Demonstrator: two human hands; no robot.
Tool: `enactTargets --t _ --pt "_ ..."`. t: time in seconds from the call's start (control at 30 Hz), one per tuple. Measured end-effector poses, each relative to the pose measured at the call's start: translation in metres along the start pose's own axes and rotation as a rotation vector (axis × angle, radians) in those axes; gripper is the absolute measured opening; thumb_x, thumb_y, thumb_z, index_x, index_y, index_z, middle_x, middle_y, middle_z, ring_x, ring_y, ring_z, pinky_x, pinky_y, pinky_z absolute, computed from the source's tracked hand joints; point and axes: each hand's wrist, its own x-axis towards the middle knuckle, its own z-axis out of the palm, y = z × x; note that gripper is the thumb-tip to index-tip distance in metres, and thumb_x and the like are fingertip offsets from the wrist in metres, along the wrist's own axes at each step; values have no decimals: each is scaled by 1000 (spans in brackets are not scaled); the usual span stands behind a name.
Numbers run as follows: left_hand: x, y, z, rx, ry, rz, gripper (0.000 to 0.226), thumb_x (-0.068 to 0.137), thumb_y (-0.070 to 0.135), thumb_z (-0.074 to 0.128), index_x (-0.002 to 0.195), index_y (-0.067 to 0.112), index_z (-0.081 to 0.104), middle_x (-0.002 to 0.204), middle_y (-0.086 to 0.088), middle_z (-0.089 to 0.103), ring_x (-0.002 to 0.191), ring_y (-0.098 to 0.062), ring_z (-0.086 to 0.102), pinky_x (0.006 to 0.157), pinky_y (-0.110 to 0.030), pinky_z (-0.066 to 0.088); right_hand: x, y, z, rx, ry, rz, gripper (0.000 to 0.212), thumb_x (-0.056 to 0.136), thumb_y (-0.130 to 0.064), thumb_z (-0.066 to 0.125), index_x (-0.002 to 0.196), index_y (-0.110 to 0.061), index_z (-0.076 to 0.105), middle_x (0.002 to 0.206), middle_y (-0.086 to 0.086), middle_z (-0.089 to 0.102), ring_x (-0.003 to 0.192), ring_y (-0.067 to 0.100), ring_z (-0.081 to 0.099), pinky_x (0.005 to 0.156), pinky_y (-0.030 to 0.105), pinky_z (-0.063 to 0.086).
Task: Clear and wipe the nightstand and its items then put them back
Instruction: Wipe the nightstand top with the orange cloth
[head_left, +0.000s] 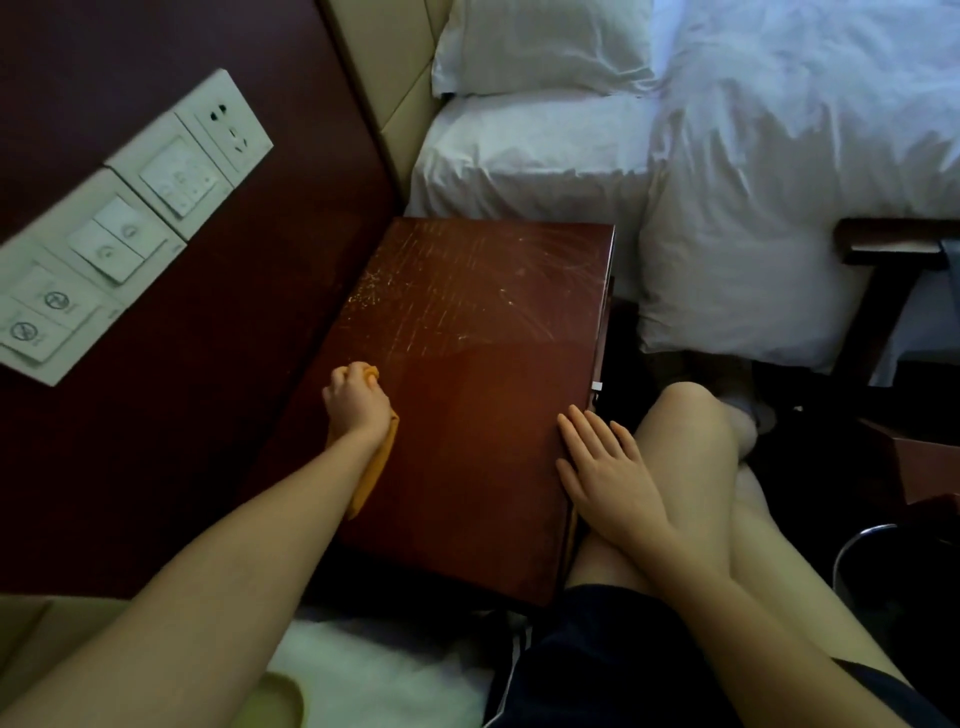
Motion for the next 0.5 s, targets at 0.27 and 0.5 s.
enactTargets --t 0.27,0.5 --pt "-9 21 15 -24 -116 339 26 96 18 43 117 17 59 127 -2 48 114 -20 40 90 -27 34 12 -3 -2 19 29 -42 49 84 -31 53 127 -8 56 131 8 56 121 26 52 105 36 24" --pt "4 -20 -1 -9 -82 330 25 95 17 45 116 17 60 128 -4 48 115 -22 41 90 -27 33 26 -11 5 54 -78 -86 52 94 -38 33 139 -12 41 145 5 40 135 23 35 110 40 18"
